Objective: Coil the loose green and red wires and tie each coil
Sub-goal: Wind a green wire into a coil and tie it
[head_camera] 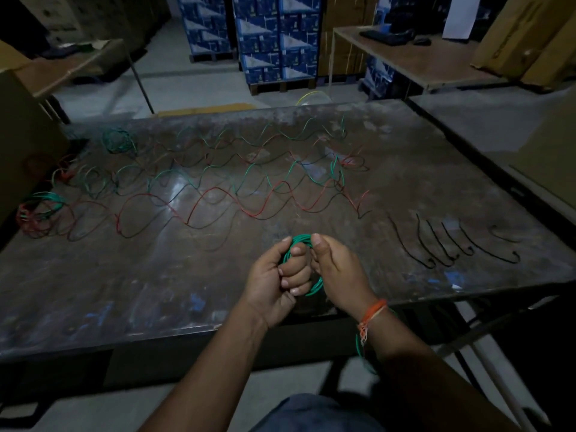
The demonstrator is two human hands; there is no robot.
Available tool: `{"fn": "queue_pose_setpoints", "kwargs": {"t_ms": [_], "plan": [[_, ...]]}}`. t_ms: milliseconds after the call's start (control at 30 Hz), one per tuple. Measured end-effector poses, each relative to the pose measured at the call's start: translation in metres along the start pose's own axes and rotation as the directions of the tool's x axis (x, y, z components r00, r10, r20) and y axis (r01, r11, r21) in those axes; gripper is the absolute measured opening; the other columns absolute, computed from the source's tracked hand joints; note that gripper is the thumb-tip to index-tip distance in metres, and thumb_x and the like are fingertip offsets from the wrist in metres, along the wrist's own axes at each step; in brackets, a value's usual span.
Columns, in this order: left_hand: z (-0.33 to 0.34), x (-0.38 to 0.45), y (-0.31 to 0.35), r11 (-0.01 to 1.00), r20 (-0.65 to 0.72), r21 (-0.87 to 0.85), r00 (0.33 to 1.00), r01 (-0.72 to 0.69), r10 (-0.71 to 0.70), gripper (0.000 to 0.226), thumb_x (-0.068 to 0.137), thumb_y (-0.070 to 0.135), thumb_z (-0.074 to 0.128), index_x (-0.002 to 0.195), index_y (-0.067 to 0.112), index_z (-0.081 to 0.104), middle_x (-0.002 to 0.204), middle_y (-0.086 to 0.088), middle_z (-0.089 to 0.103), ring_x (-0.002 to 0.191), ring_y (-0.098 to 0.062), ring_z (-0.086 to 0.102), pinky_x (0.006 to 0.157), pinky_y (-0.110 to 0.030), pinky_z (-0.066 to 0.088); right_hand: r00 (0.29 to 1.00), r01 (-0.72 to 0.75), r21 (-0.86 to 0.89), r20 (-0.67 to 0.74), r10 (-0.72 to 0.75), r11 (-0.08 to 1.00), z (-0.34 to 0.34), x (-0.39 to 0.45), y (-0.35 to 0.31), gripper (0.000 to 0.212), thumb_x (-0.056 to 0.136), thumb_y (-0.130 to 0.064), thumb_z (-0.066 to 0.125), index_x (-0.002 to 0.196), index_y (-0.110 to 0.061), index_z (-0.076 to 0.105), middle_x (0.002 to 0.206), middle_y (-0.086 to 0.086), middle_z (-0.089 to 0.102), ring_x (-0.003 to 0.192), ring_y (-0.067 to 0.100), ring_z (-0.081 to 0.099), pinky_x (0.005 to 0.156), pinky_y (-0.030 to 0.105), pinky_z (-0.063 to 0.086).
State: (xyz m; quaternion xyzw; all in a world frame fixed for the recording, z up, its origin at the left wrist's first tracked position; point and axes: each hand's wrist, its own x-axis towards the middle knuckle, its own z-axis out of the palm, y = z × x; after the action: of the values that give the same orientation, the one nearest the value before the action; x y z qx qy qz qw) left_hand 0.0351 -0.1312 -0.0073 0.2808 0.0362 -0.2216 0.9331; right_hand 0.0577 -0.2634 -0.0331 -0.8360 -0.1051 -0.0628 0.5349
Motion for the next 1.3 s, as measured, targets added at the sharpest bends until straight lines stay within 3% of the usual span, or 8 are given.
{"fn": "queue_pose_setpoints", "kwargs": {"t_ms": [400, 500, 600, 733, 867, 1033, 1133, 1300], "plan": [[0.035, 0.054, -0.03, 0.985, -0.1, -0.026, 0.981, -0.168, 0.165, 0.032, 0.096, 0.032, 0.039, 0.069, 0.018, 0.05, 0.04, 0.01, 0.028, 0.034, -0.005, 0.013, 0.037, -0.018, 0.013, 0.982, 0.051, 0.061, 0.177, -0.061, 0.997, -0.059, 0.043, 0.025, 0.038, 0.109, -0.036, 0.041, 0.081, -0.017, 0.058, 0.062, -0.005, 0.054, 0.057, 0.009, 0.051, 0.058, 0.033, 0.04], [0.025, 0.053, -0.026, 0.96, -0.172, -0.101, 0.955, -0.26, 0.24, 0.035, 0.1, 0.03, 0.035, 0.07, 0.018, 0.048, 0.04, 0.008, 0.028, 0.03, -0.003, 0.025, 0.036, -0.017, 0.018, 0.941, 0.043, -0.003, 0.337, -0.04, 0.999, -0.069, 0.042, 0.025, 0.023, 0.103, -0.04, 0.055, 0.1, -0.018, 0.06, 0.075, -0.004, 0.064, 0.067, 0.01, 0.06, 0.063, 0.032, 0.047], [0.011, 0.049, -0.005, 0.912, -0.221, -0.179, 0.918, -0.37, 0.329, 0.034, 0.099, 0.027, 0.038, 0.068, 0.018, 0.051, 0.043, 0.007, 0.028, 0.034, -0.005, 0.027, 0.039, -0.018, 0.021, 0.891, -0.003, 0.016, 0.455, -0.004, 1.0, -0.083, 0.038, 0.022, 0.03, 0.095, -0.031, 0.069, 0.121, -0.022, 0.057, 0.079, 0.002, 0.072, 0.068, 0.021, 0.07, 0.063, 0.039, 0.055], [0.001, 0.041, 0.031, 0.833, -0.284, -0.201, 0.845, -0.515, 0.454, 0.033, 0.102, 0.026, 0.035, 0.072, 0.019, 0.047, 0.047, 0.008, 0.03, 0.04, -0.004, 0.03, 0.043, -0.018, 0.027, 0.91, 0.206, -0.182, 0.396, -0.119, 0.961, -0.102, 0.037, 0.017, 0.008, 0.093, -0.024, 0.071, 0.1, -0.025, 0.069, 0.075, -0.007, 0.067, 0.069, 0.005, 0.064, 0.068, 0.034, 0.054], [-0.004, 0.039, 0.051, 0.816, -0.303, -0.04, 0.786, -0.576, 0.539, 0.035, 0.108, 0.031, 0.03, 0.078, 0.021, 0.045, 0.049, 0.01, 0.037, 0.044, -0.003, 0.035, 0.046, -0.018, 0.033, 0.87, 0.297, -0.133, 0.444, -0.212, 0.945, -0.108, 0.037, 0.008, 0.007, 0.092, -0.024, 0.072, 0.098, -0.025, 0.074, 0.086, -0.011, 0.069, 0.086, 0.002, 0.065, 0.077, 0.023, 0.053], [0.009, 0.044, 0.035, 0.645, -0.204, 0.59, 0.683, -0.486, 0.701, 0.039, 0.11, 0.027, 0.033, 0.08, 0.011, 0.051, 0.057, 0.0, 0.056, 0.052, -0.013, 0.051, 0.054, -0.023, 0.046, 0.788, 0.484, -0.007, 0.438, -0.433, 0.875, -0.088, 0.039, -0.026, 0.016, 0.094, -0.01, 0.068, 0.1, -0.022, 0.076, 0.094, -0.012, 0.067, 0.094, 0.007, 0.065, 0.08, 0.023, 0.05], [0.007, 0.041, 0.026, 0.452, -0.035, 0.818, 0.752, -0.356, 0.658, 0.056, 0.109, 0.038, 0.037, 0.08, -0.008, 0.052, 0.061, -0.01, 0.057, 0.056, -0.017, 0.052, 0.056, -0.026, 0.043, 0.792, 0.53, 0.021, 0.344, -0.504, 0.848, -0.07, 0.047, -0.045, 0.016, 0.091, -0.004, 0.069, 0.099, -0.016, 0.076, 0.091, -0.004, 0.069, 0.089, 0.012, 0.065, 0.077, 0.03, 0.051], [-0.003, 0.034, 0.035, 0.516, 0.062, 0.771, 0.85, -0.374, 0.523, 0.042, 0.111, 0.029, 0.032, 0.09, -0.005, 0.046, 0.054, -0.002, 0.034, 0.046, -0.011, 0.031, 0.046, -0.02, 0.029, 0.852, 0.497, 0.002, 0.187, -0.489, 0.867, -0.052, 0.066, -0.055, 0.012, 0.088, -0.005, 0.074, 0.096, -0.013, 0.076, 0.089, -0.004, 0.072, 0.086, 0.011, 0.067, 0.075, 0.033, 0.053]]}}
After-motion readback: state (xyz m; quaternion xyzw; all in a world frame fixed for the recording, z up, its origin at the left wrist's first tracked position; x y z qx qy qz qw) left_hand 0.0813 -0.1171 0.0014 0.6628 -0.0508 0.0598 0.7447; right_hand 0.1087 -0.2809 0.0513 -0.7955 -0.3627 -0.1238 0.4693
